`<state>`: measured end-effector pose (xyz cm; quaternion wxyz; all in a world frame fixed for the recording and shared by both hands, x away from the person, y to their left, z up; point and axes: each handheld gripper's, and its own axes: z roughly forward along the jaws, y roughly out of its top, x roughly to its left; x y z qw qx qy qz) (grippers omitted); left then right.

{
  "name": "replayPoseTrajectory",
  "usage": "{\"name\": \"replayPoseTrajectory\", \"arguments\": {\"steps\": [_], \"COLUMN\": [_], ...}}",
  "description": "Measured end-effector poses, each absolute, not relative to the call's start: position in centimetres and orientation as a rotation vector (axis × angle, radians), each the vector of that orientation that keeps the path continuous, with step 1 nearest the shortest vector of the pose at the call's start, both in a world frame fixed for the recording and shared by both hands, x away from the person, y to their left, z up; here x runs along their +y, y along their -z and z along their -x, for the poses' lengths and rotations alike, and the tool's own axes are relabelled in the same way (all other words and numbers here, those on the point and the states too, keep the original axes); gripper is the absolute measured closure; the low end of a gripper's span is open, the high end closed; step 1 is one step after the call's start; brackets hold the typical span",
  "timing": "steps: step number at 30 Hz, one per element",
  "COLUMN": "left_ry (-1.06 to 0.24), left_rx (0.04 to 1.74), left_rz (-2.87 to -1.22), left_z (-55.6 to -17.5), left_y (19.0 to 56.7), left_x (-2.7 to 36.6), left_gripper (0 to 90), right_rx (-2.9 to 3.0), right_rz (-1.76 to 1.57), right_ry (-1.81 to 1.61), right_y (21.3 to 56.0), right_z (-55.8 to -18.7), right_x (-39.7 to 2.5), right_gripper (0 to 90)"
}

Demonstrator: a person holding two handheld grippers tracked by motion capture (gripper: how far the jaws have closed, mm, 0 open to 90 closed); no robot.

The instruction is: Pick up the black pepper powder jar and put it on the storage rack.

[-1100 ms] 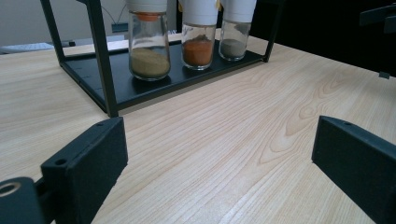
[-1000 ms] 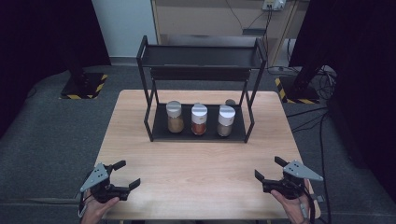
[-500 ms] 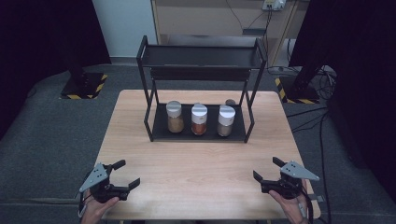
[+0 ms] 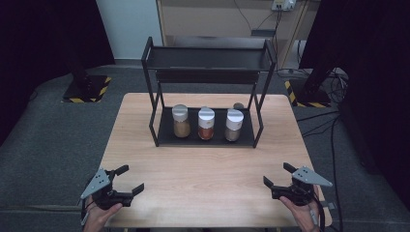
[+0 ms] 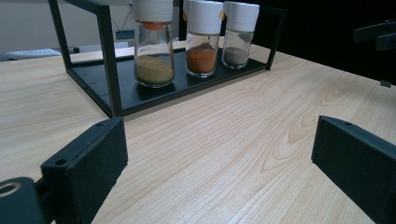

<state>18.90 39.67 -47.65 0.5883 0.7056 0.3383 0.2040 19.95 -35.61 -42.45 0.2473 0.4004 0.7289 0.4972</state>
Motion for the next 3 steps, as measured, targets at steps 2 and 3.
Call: {"name": "replayPoseTrajectory", "arguments": {"steps": [2, 3], "left_ry": [-0.475, -0.474], "left_rx": [0.787, 0.787], "left_rz": [-1.645, -1.645], "left_z": [-18.93, -18.94], "left_y": [47.66, 47.66], "left_x": [39.65, 39.64], "left_gripper": [2.4, 2.4], "right_rx": [1.987, 1.986], "right_rz": [-1.092, -1.093], "right_ry": [-1.356, -1.356], "right_y": [42.46, 42.46], "right_z": [-19.97, -19.97], "right_x": [-35.62, -35.62], "right_gripper": [6.1, 6.1]}}
